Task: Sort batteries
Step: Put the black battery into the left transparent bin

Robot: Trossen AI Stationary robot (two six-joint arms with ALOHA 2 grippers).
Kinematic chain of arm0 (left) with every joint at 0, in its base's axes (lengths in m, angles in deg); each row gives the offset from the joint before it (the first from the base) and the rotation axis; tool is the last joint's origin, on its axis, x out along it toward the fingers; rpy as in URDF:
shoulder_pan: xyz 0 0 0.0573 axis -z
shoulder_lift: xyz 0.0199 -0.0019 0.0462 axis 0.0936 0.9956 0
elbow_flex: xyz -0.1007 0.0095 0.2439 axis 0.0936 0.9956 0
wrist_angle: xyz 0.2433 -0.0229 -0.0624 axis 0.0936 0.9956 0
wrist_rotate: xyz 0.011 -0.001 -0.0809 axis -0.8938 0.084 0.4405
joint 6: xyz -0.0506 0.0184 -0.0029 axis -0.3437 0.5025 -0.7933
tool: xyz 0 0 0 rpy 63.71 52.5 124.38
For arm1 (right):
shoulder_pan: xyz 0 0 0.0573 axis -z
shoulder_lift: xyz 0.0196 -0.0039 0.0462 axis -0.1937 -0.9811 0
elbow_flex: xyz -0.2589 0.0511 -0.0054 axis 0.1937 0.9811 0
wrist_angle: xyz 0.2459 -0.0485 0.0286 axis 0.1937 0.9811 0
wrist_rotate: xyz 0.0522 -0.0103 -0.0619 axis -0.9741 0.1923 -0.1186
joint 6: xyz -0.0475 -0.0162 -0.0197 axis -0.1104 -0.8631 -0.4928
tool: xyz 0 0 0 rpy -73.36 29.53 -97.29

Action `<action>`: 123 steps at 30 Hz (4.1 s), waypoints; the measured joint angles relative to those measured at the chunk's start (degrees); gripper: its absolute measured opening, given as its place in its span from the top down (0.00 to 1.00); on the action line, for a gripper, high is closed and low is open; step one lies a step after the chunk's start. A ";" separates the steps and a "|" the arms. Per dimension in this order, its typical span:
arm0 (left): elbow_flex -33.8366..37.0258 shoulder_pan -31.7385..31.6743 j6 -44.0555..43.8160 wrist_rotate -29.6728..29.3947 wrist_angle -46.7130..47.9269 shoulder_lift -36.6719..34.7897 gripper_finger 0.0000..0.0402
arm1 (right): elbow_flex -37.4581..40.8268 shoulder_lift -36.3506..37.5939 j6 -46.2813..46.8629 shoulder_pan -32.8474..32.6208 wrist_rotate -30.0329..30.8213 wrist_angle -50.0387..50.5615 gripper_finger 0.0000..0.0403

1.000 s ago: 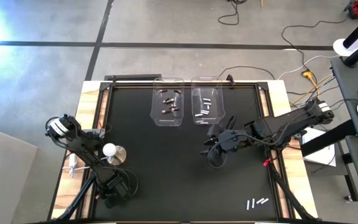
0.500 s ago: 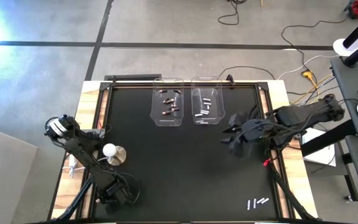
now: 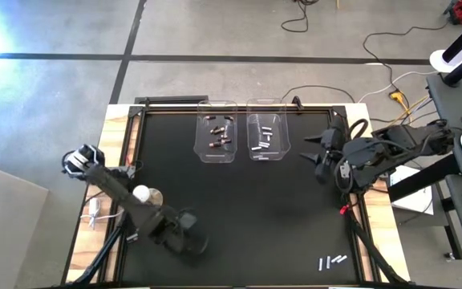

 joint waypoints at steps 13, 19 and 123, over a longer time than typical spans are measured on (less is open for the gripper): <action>-13.80 -22.08 25.05 -9.42 0.09 0.00 0.93 | 1.73 -1.18 7.20 -0.04 -0.09 18.87 0.46; -17.97 -35.37 41.50 -9.27 -0.24 0.00 0.93 | 5.89 0.16 12.06 -0.42 -0.17 18.79 0.46; -46.12 -59.24 96.22 -5.67 33.14 16.84 0.60 | 6.52 -3.97 12.48 6.70 -0.35 -0.17 0.46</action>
